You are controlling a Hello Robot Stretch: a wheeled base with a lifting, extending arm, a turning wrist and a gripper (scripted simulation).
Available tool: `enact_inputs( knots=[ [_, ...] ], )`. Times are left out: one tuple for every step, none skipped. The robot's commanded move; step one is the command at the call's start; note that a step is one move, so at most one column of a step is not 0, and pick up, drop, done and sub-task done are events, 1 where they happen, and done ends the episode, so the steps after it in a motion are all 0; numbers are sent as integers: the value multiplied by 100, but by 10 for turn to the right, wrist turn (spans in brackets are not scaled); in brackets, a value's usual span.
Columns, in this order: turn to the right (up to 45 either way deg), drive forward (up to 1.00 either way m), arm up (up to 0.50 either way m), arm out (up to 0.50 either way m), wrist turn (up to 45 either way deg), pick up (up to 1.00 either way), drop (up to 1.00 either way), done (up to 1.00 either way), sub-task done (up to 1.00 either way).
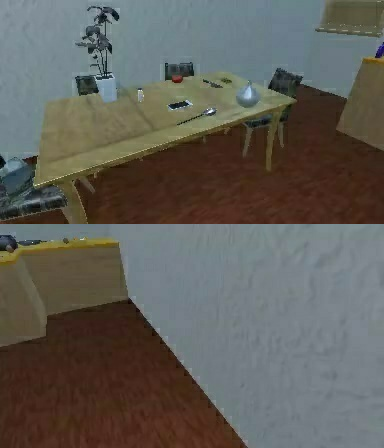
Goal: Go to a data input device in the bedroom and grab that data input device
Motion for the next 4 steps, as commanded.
enact_inputs(
  knots=[
    [-450,0,0,0,0,0,0,0,0],
    [-450,0,0,0,0,0,0,0,0],
    [-180,0,0,0,0,0,0,0,0],
    [0,100,0,0,0,0,0,0,0]
  ],
)
